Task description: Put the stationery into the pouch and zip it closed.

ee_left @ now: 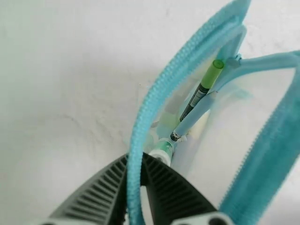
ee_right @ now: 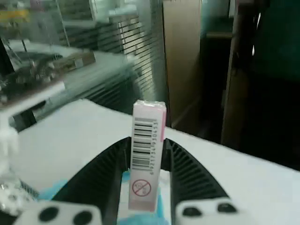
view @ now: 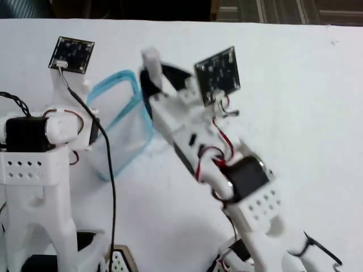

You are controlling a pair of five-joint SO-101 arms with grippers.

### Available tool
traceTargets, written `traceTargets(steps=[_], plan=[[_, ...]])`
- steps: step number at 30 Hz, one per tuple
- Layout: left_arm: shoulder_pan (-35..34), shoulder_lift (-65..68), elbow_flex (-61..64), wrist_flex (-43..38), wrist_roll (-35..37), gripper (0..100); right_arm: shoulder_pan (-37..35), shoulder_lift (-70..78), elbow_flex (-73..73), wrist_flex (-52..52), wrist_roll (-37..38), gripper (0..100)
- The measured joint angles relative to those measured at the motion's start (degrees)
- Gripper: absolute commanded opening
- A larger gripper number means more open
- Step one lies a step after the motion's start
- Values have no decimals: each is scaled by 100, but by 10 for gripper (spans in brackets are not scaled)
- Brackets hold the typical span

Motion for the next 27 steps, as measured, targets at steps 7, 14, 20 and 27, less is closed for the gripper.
traceTargets(steps=[7,14,20,27], plan=[[0,0,0,-18,123,23,-598,1011,9,-747,-536,16],[0,0,0,-18,123,23,-730,1143,18,-79,-897,18],[0,0,18,-18,123,23,-1134,1099,-9,870,-897,28],[9,-9,18,-18,114,23,-1248,730,-9,1451,-888,310]])
